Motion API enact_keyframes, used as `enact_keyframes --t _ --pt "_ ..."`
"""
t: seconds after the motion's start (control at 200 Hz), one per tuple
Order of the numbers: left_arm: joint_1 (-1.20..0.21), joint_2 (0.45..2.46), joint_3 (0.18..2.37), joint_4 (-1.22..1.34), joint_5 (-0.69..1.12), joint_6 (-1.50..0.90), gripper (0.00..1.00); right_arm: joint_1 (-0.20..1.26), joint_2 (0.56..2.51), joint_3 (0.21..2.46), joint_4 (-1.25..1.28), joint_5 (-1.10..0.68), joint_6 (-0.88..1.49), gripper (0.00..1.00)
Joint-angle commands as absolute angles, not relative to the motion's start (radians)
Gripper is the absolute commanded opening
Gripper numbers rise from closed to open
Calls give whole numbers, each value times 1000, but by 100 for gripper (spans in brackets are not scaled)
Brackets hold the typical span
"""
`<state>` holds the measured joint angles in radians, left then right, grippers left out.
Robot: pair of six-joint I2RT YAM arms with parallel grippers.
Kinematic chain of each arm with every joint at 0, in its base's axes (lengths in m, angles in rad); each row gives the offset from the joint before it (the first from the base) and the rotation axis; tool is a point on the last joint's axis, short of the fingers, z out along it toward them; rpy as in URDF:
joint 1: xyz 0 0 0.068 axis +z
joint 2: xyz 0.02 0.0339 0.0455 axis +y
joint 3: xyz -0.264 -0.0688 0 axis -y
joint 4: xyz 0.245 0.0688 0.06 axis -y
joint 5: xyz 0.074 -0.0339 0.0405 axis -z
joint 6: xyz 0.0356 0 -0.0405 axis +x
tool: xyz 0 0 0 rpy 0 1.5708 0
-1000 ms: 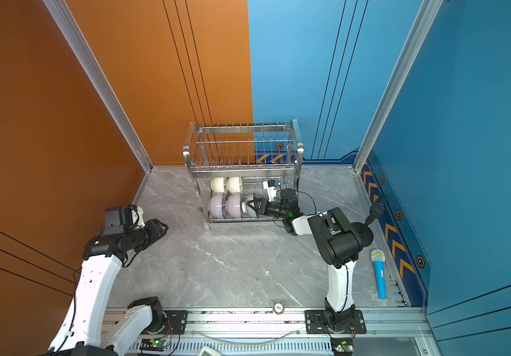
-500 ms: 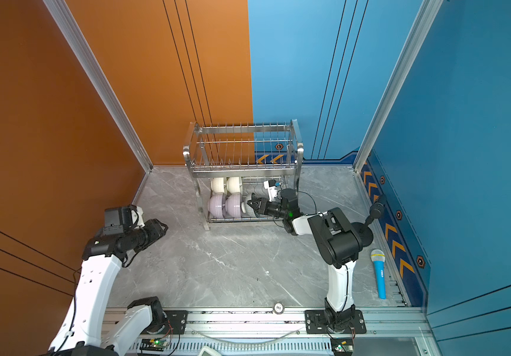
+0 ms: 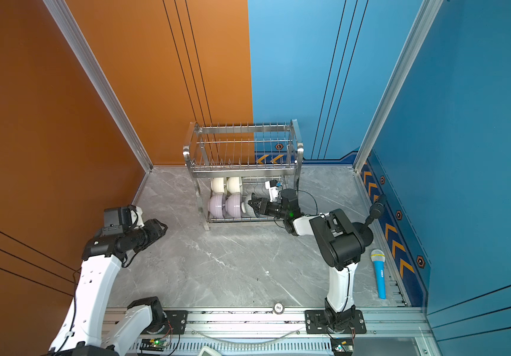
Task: Load bowls into a dish rack
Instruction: Place the bowl in the dish rack.
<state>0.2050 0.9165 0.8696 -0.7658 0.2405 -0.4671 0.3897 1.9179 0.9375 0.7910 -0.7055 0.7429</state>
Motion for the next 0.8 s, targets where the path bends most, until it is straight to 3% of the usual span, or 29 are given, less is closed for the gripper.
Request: enact_keyframes --t 0.0,0.37,0.791 --pt "215 904 856 -762 258 -448 58 377 1859 917 725 -659 687 37" --pt "221 904 847 -762 255 -449 58 379 1701 845 615 -595 604 42" --pt "226 903 805 -683 205 -450 57 451 1321 660 356 -387 388 43"
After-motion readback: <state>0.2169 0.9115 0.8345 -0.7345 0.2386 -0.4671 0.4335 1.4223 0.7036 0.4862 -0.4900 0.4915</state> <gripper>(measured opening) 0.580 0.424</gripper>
